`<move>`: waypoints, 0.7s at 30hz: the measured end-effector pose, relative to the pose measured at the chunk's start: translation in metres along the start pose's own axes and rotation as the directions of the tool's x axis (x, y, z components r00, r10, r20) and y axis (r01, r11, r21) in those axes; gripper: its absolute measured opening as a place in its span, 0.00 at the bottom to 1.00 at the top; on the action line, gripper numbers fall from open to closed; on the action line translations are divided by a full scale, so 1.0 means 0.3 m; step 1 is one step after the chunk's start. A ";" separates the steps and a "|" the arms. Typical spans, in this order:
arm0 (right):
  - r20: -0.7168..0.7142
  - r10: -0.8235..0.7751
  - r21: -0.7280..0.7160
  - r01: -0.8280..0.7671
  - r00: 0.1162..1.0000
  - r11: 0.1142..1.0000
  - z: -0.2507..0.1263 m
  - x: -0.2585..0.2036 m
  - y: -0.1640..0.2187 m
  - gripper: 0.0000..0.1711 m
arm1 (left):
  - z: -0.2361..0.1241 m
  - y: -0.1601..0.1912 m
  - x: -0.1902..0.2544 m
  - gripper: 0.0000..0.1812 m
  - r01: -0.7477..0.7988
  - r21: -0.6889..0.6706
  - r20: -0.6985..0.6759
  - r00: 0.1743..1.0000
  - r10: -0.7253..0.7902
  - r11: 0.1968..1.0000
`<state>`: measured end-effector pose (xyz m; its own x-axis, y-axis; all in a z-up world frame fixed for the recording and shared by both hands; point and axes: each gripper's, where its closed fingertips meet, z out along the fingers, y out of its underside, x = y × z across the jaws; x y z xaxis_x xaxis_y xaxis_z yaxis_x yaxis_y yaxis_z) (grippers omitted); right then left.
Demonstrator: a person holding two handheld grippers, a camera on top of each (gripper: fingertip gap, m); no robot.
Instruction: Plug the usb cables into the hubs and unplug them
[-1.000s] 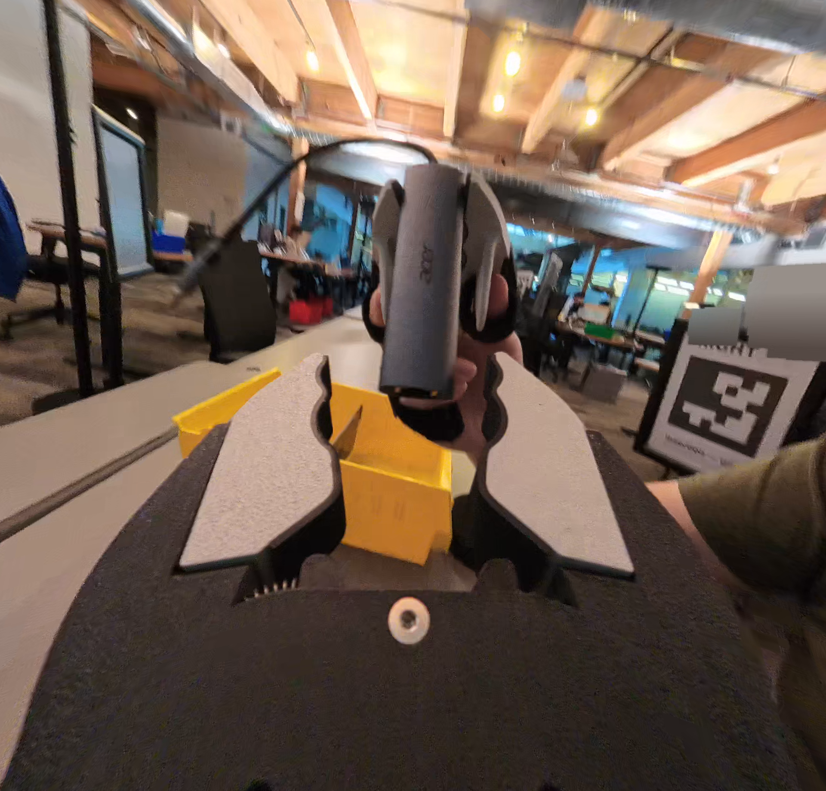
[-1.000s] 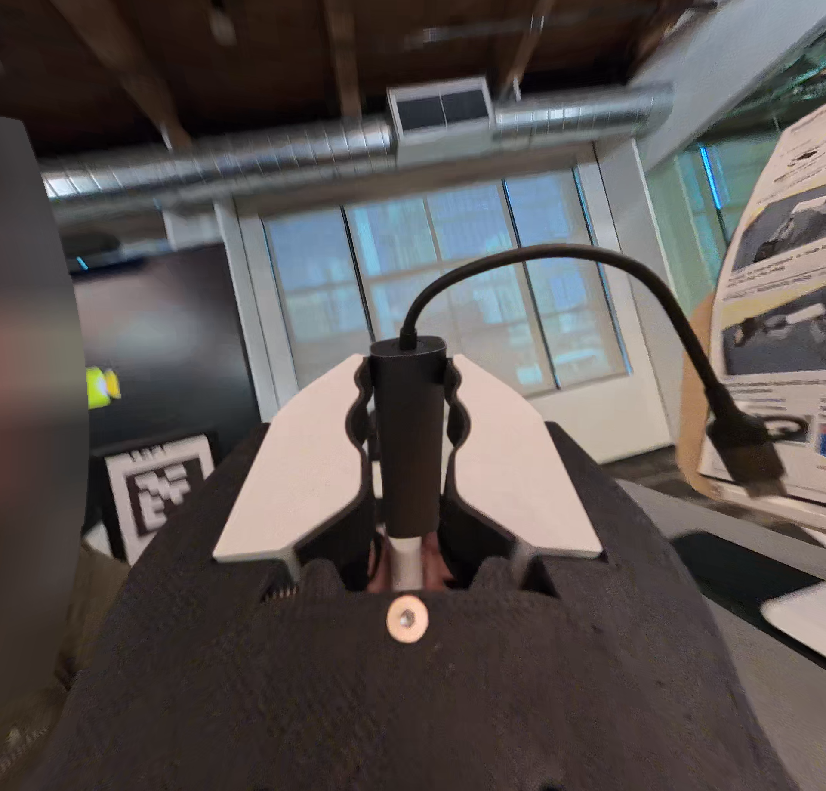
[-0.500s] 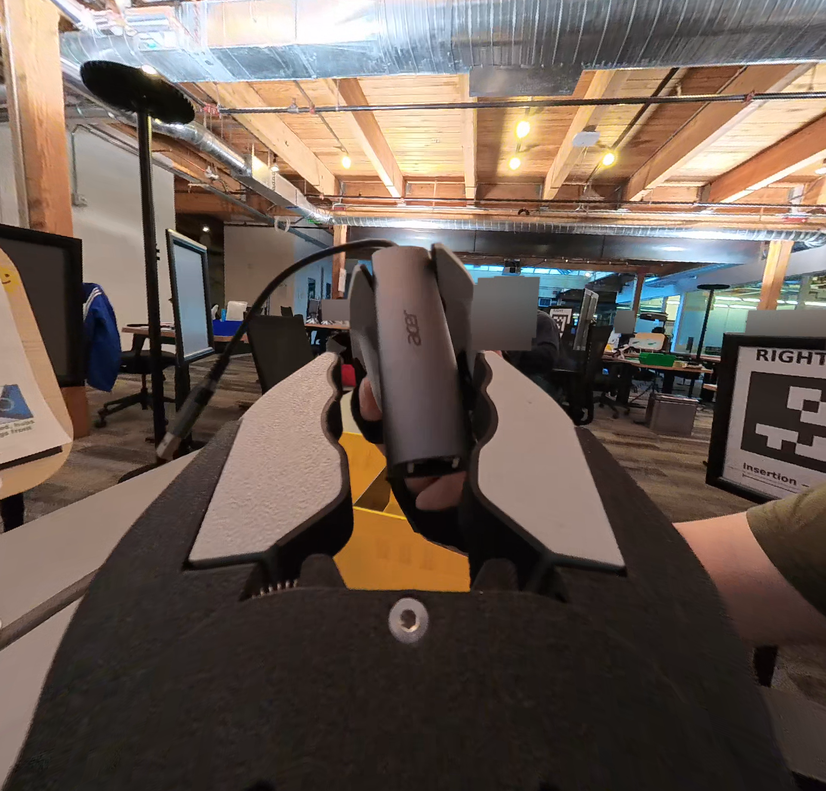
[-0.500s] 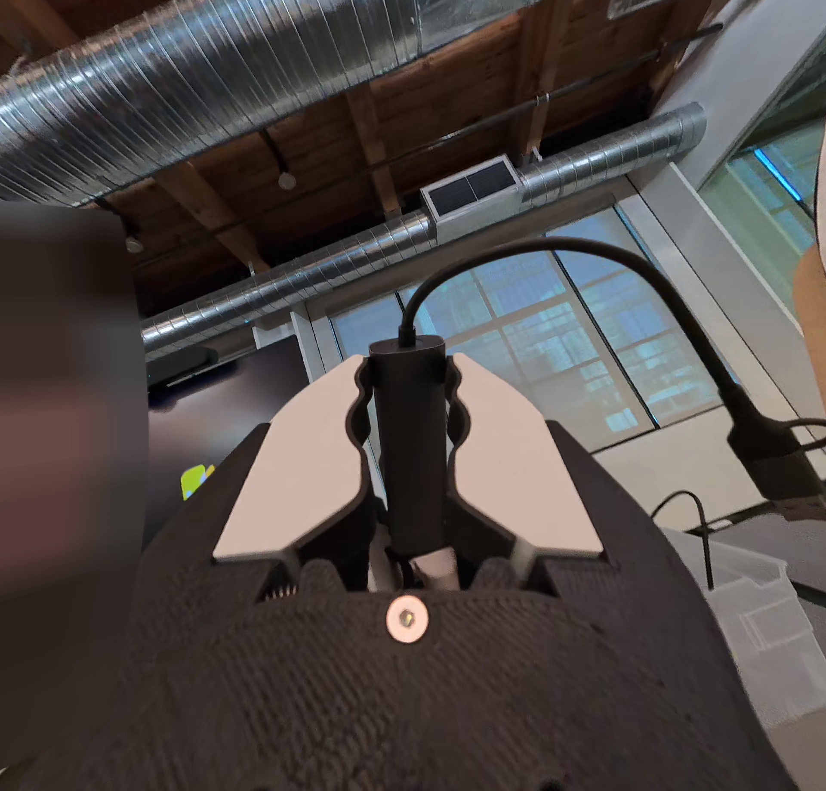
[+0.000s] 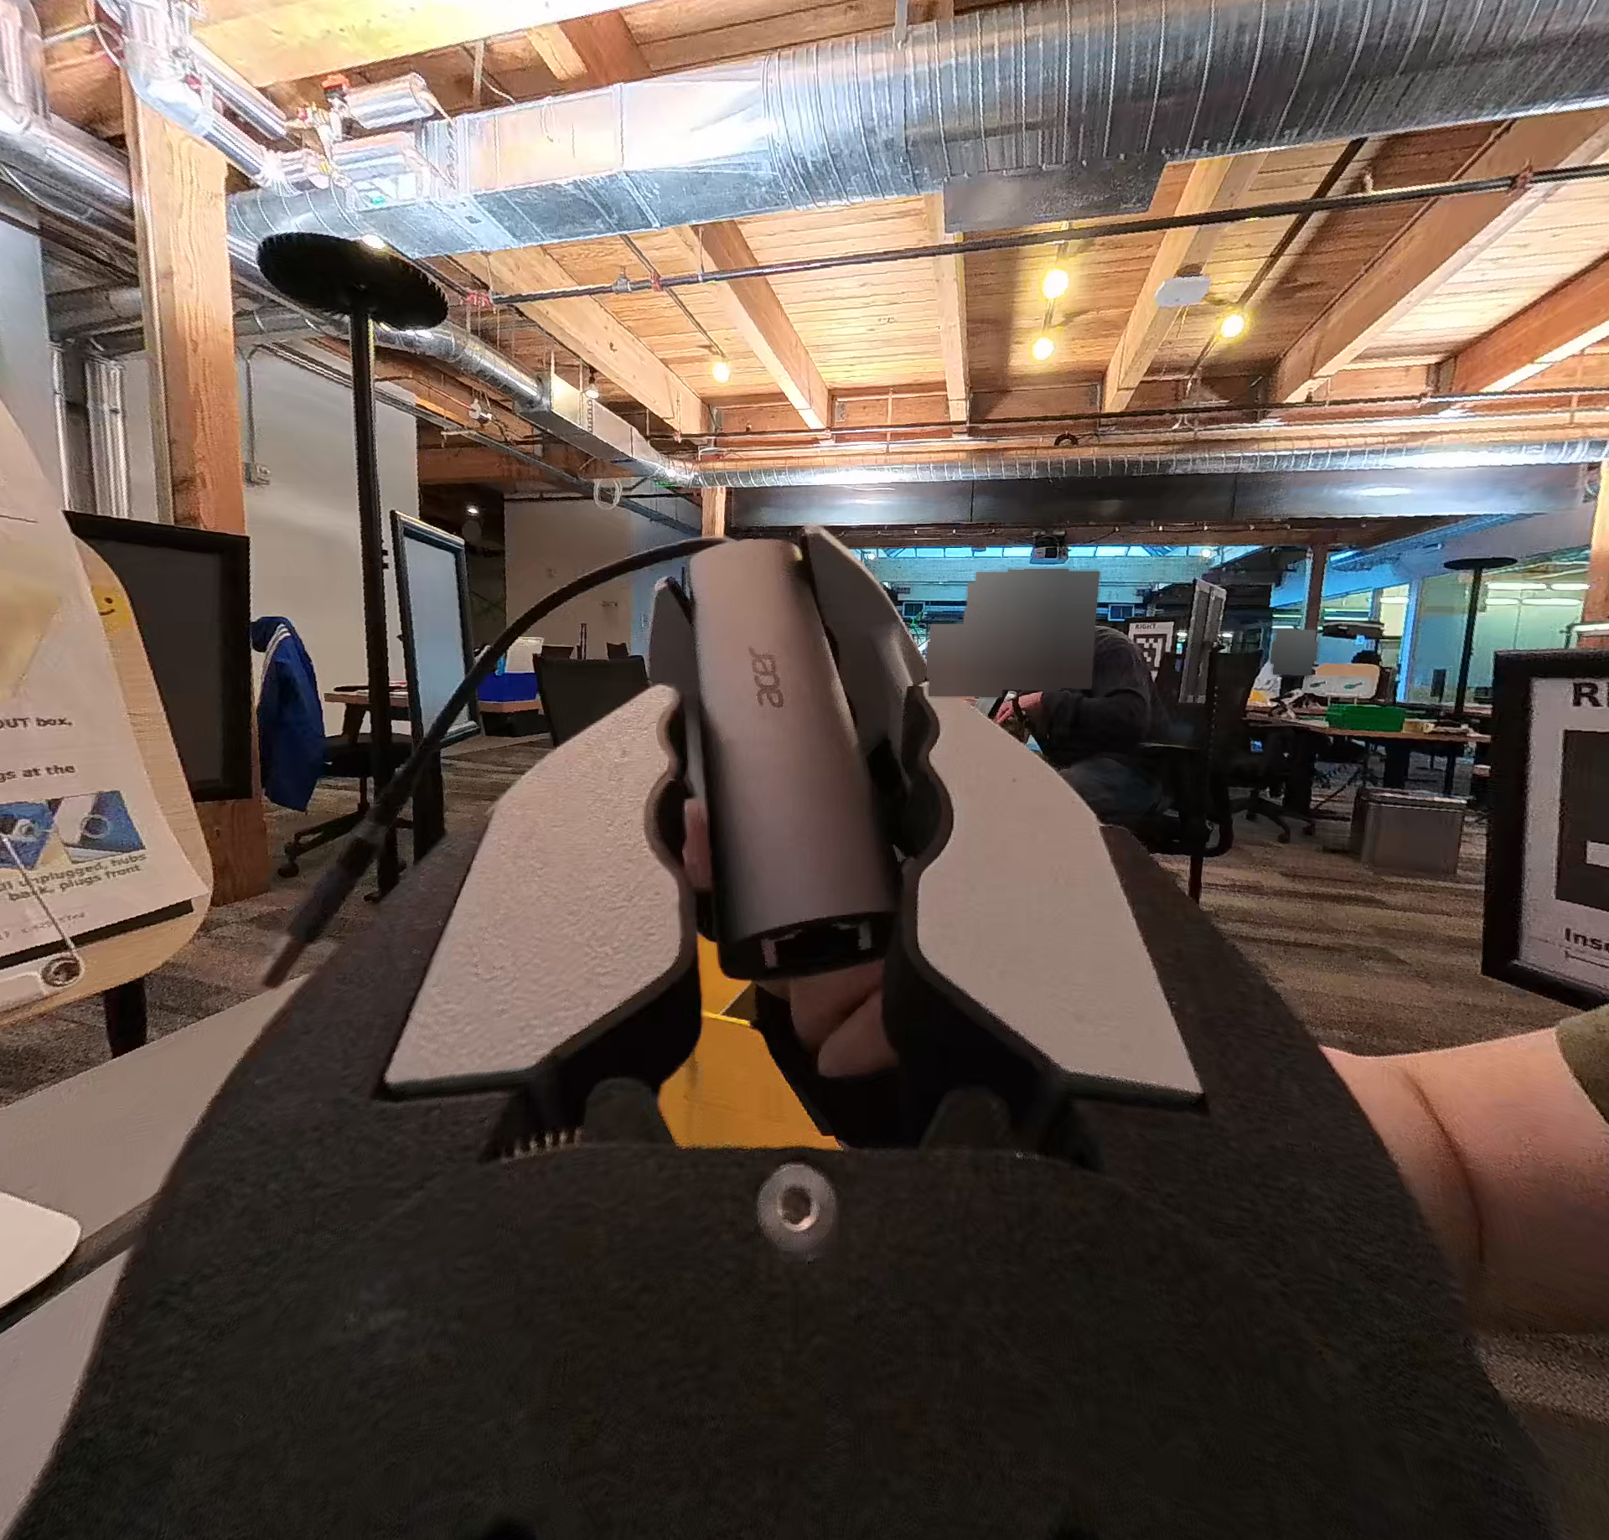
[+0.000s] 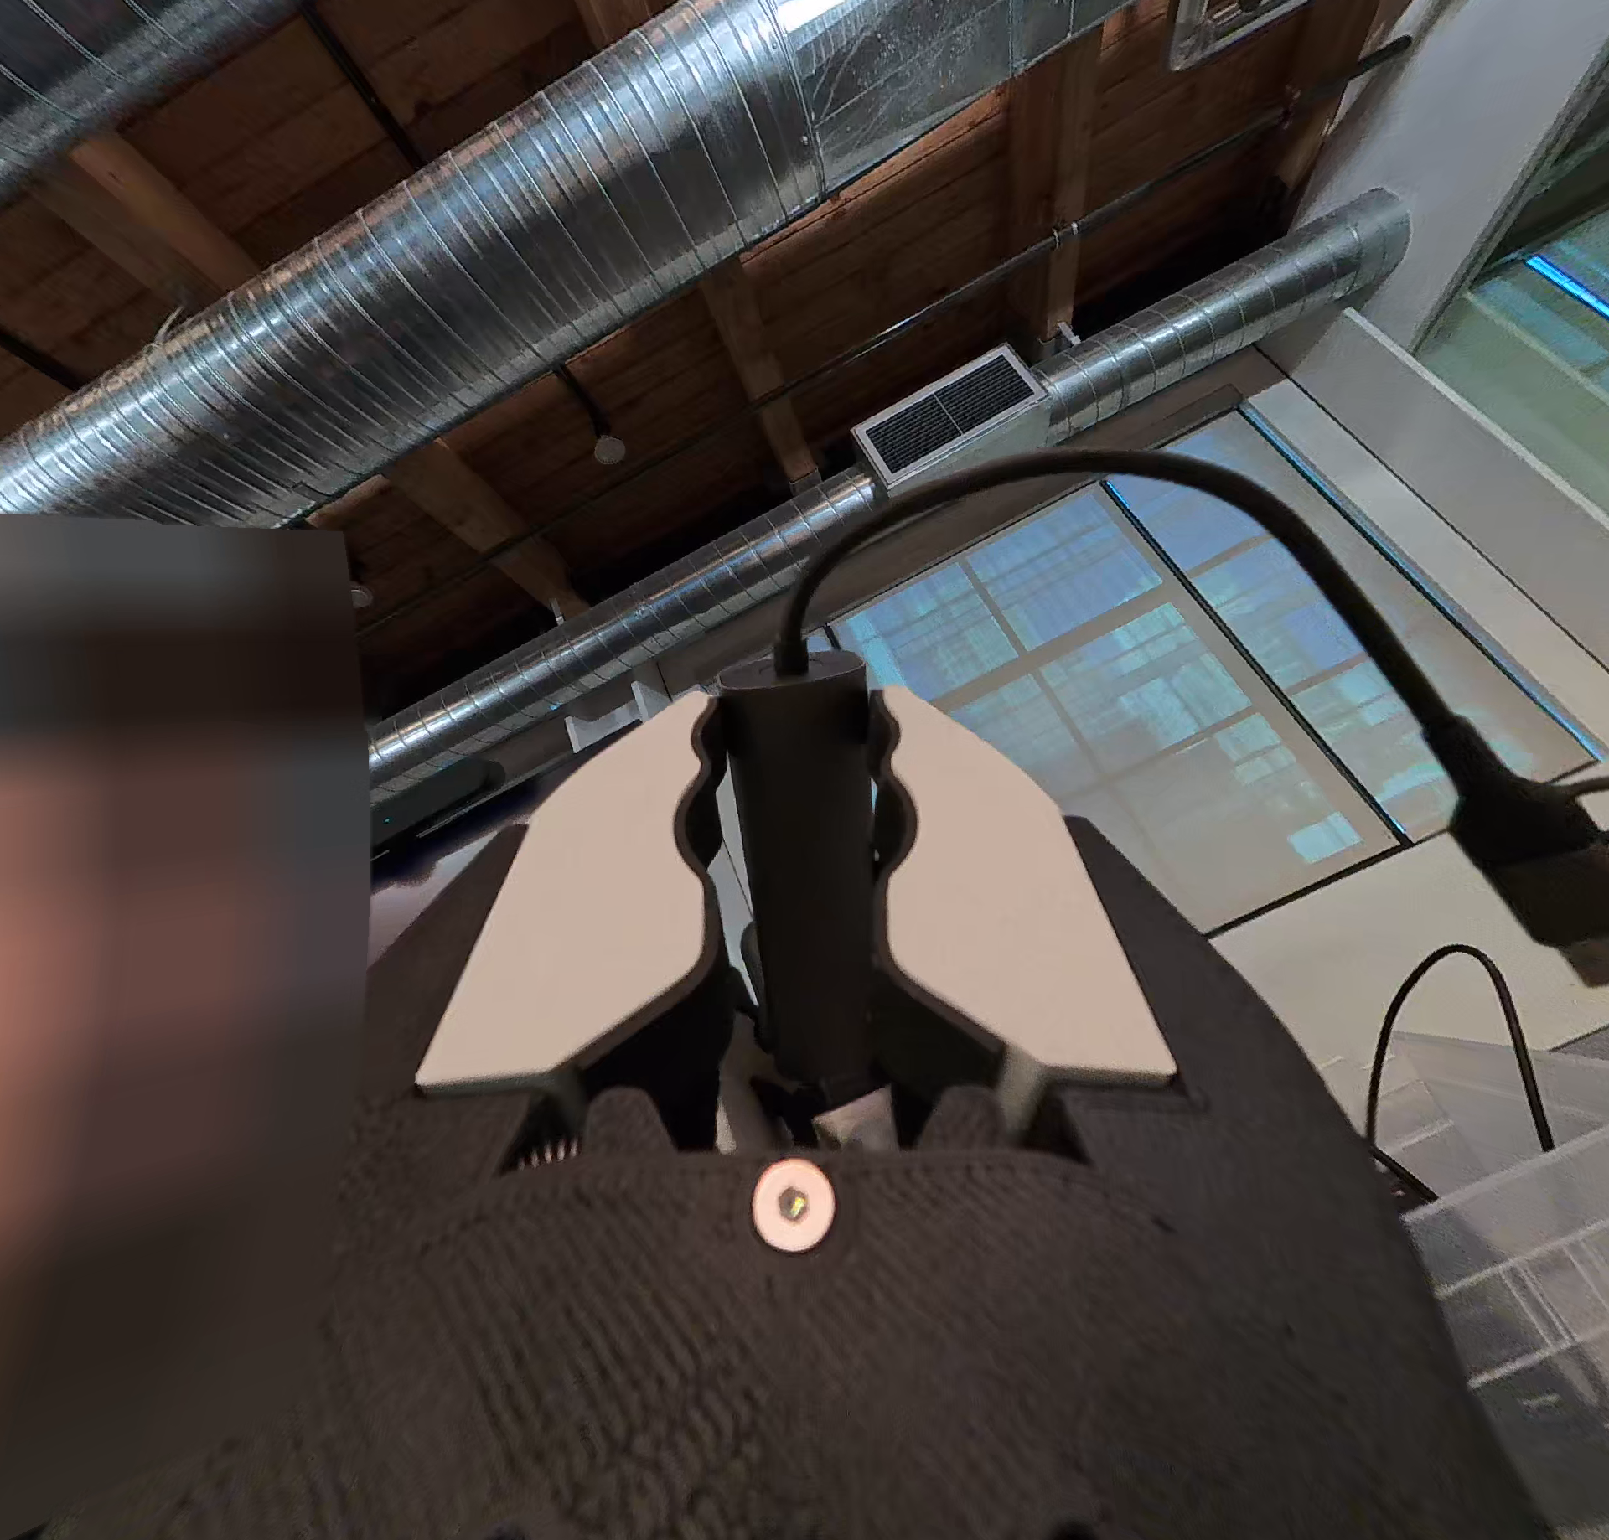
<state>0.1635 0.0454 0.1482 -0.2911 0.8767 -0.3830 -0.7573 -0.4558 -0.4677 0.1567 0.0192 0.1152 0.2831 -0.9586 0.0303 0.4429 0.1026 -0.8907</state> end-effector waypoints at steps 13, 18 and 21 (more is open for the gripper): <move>0.051 0.007 0.135 -0.014 0.999 0.991 -0.024 -0.026 -0.029 0.19 | 0.002 0.006 0.013 0.30 0.006 0.029 0.000 1.000 -0.006 1.000; 0.047 -0.015 0.117 0.009 0.999 0.993 -0.019 -0.027 -0.012 0.19 | 0.008 0.023 0.025 0.28 -0.005 0.015 -0.002 1.000 0.005 1.000; 0.054 -0.013 0.122 0.006 0.998 0.993 -0.019 -0.027 0.003 0.19 | 0.003 0.005 0.029 0.24 -0.025 0.032 0.002 1.000 0.025 0.999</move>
<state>0.1685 0.0368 0.1463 -0.3123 0.8894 -0.3337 -0.8247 -0.4282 -0.3695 0.1607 0.0112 0.1147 0.2956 -0.9553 0.0085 0.4627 0.1354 -0.8761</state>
